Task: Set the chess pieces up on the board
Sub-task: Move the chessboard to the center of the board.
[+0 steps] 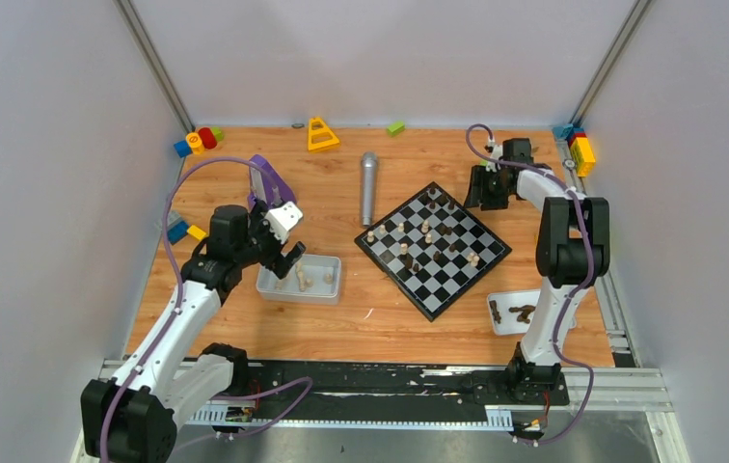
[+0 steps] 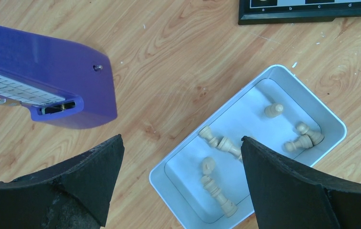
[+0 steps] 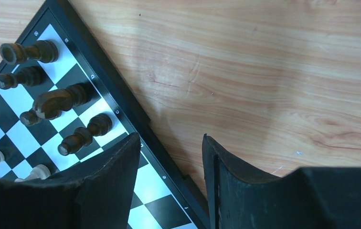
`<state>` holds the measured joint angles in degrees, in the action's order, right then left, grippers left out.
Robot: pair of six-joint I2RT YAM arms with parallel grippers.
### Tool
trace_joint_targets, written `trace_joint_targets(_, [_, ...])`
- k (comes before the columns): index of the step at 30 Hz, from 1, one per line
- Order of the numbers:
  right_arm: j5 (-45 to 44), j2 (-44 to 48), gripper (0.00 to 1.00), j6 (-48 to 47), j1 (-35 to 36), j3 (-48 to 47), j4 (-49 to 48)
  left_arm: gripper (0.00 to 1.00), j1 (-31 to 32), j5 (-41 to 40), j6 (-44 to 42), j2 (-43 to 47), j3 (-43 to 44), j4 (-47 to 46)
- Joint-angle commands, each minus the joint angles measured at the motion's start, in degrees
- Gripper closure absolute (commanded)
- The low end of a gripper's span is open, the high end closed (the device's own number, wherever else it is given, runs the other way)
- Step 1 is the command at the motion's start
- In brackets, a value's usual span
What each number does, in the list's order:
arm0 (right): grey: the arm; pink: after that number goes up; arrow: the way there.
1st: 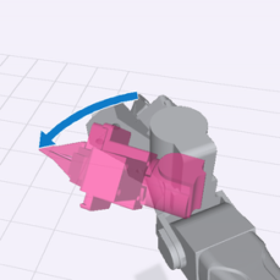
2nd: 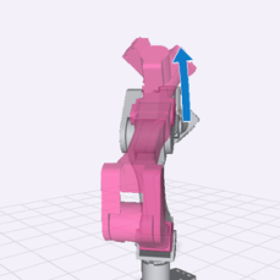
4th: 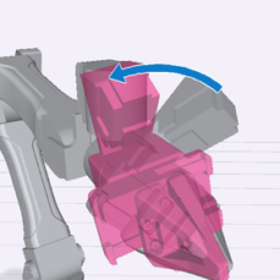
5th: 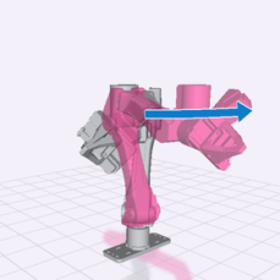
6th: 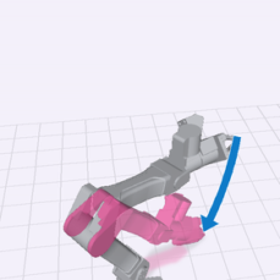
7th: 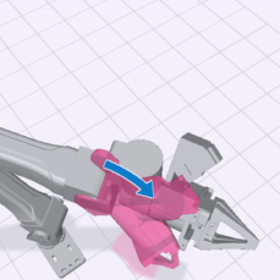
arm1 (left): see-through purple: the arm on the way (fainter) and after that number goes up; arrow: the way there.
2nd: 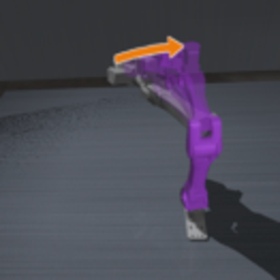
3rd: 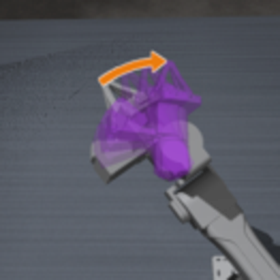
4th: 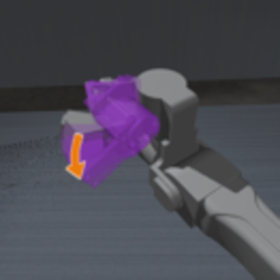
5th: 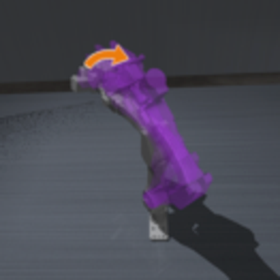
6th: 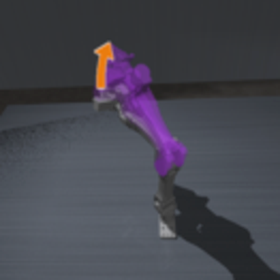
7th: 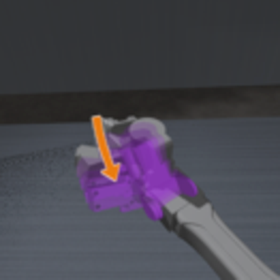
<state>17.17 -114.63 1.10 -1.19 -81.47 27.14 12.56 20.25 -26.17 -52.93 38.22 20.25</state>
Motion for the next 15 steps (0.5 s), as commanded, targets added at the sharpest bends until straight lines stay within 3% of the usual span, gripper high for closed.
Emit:
trace_joint_targets(1, [1.1, -0.3, 0.49, -2.4, 0.1, -0.9, 0.4, 0.00, 0.0, 1.5, -1.1, 0.0, 2.7, -3.0])
trace_joint_targets(9, [4.6, -2.2, 0.49, -4.6, 0.6, -1.6, 2.5, 0.00, 1.7, 4.7, -1.5, -4.5, 5.2, -5.4])
trace_joint_targets(15, [6.8, -6.1, 0.50, -7.5, 5.3, -6.2, 5.3, 0.00, 3.8, 8.5, 4.0, -16.7, 13.8, -6.9])
